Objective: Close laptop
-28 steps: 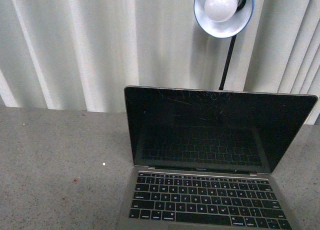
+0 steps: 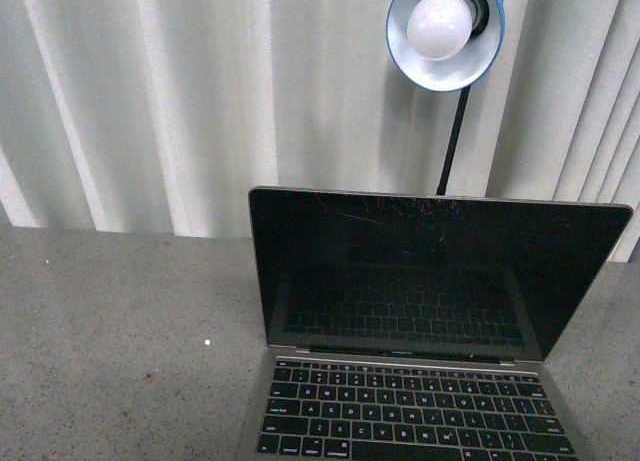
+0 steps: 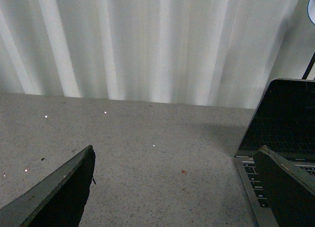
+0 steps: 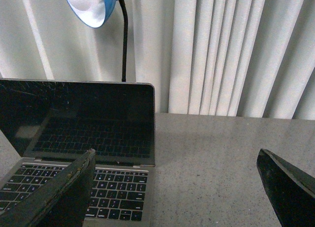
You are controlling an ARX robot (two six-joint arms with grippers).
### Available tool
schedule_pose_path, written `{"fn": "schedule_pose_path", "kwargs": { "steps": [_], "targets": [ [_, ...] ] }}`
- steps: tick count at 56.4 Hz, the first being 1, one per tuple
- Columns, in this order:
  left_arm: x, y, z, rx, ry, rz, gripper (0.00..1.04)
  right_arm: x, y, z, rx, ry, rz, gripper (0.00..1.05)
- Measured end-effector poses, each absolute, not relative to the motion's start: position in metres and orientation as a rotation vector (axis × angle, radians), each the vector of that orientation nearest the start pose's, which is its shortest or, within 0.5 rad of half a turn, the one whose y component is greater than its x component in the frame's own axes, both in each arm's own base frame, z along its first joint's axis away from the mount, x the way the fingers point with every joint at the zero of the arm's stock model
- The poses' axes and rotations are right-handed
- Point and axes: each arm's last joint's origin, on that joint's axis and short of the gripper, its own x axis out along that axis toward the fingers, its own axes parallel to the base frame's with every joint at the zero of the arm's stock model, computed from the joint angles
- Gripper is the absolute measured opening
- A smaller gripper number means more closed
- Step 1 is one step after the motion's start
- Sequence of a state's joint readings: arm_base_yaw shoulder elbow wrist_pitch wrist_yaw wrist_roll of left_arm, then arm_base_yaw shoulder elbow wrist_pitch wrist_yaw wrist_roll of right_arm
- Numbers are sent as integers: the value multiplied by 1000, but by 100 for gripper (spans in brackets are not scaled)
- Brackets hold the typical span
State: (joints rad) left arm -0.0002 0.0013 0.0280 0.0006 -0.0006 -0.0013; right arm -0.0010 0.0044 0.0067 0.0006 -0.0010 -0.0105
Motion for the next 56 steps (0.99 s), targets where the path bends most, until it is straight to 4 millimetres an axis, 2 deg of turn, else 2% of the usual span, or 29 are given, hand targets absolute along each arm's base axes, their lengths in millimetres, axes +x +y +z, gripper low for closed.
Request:
{"fn": "schedule_pose_path", "kwargs": {
  "steps": [47, 49, 52, 56],
  "targets": [
    [96, 0, 173, -1, -27, 0, 98, 98, 0, 165, -10, -3, 0, 97],
    [97, -1, 171, -32, 20, 25, 98, 98, 0, 165, -10, -3, 0, 97],
    [100, -3, 166, -153, 194, 194, 98, 98, 0, 164, -17, 23, -49, 97],
    [106, -8, 163, -237, 226, 237, 98, 102, -3, 164, -40, 61, -187, 97]
  ]
}}
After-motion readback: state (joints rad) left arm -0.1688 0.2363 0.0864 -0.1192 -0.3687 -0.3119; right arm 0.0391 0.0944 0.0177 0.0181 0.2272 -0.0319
